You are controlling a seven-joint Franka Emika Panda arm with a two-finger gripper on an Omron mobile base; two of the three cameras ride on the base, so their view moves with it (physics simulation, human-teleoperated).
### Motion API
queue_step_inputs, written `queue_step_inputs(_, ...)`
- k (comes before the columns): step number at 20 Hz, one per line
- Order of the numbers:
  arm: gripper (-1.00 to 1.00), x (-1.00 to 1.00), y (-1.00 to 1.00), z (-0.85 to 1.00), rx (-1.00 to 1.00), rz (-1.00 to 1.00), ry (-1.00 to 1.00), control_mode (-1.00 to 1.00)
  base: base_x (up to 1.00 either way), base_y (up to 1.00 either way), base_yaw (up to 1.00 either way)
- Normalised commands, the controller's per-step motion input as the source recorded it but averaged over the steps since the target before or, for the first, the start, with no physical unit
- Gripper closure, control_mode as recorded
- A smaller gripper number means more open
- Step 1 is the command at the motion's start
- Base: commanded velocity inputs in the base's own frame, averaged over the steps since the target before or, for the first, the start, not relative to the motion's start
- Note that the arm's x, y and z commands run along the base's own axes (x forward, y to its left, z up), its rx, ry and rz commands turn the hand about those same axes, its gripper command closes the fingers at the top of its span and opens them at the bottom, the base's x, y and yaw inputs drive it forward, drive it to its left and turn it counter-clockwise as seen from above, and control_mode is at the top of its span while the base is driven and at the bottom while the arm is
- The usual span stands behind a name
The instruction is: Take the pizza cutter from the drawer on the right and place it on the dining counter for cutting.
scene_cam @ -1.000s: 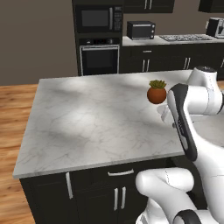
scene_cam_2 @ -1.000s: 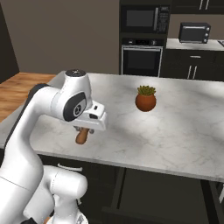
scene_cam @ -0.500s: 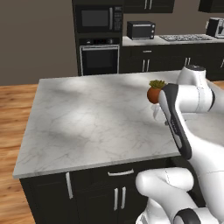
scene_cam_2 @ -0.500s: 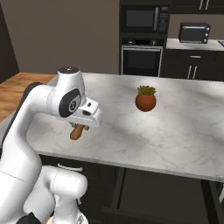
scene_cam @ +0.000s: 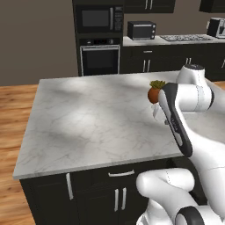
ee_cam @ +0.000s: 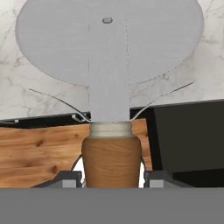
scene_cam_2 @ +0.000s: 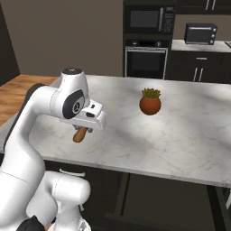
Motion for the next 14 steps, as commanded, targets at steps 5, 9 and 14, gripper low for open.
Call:
queue_step_inputs(5,1.0,0.0,0.0,0.0,0.0,0.0,0.0,1.0,-0.53,0.6,0.12)
queue_step_inputs(9,1.0,0.0,0.0,0.0,0.0,0.0,0.0,1.0,-0.32,1.0,0.61)
queue_step_inputs(14,1.0,0.0,0.0,0.0,0.0,0.0,0.0,1.0,-0.05,0.84,0.84)
